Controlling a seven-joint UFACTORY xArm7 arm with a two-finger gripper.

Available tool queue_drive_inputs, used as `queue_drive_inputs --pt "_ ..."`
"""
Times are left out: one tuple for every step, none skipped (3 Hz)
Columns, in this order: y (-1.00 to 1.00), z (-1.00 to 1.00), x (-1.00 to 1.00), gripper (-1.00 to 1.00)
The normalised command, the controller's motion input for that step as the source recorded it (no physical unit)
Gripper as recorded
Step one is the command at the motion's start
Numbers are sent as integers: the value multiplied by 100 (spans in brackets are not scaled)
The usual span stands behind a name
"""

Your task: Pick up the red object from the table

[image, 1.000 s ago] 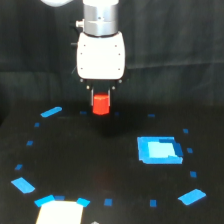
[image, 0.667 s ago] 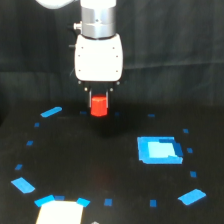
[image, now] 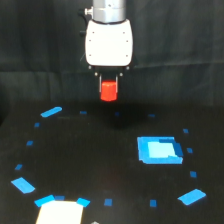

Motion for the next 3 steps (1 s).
queue_drive_inputs --pt "-39 -100 -51 -100" --pt "-39 -12 -59 -100" --pt "100 100 79 -88"
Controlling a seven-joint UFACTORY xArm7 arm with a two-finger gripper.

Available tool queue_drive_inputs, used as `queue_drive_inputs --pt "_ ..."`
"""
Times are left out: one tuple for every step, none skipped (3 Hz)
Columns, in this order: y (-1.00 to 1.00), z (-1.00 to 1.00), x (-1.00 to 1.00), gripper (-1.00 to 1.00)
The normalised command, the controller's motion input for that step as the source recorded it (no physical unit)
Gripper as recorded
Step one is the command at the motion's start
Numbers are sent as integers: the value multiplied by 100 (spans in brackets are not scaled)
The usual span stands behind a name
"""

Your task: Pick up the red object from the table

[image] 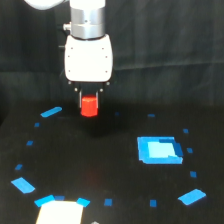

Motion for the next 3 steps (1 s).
queue_drive_inputs --pt "100 100 71 -100" --pt "-62 -27 -33 -100" --pt "-43 -100 -40 -88"
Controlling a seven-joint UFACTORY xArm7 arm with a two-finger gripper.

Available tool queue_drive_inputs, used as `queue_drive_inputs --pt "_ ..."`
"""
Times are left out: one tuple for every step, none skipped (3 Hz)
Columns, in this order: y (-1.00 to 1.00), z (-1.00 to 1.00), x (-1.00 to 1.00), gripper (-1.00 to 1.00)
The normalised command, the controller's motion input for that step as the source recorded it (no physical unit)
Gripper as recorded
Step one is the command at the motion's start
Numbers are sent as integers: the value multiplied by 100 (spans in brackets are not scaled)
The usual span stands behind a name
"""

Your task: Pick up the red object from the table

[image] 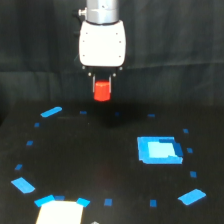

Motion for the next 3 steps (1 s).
queue_drive_inputs --pt "-63 -19 -41 -80" --pt "-100 70 -81 -58" --pt "83 100 100 -100"
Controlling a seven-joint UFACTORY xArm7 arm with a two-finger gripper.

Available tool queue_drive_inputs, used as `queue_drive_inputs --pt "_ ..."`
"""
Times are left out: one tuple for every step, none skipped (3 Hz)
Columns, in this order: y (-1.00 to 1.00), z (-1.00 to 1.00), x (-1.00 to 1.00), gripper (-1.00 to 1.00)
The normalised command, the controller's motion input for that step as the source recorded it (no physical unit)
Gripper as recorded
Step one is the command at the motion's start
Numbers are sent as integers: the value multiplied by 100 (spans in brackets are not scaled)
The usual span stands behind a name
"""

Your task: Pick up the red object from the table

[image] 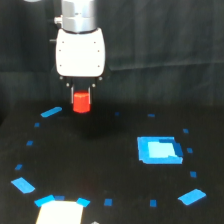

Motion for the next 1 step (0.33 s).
queue_drive_inputs --pt "100 100 100 -100"
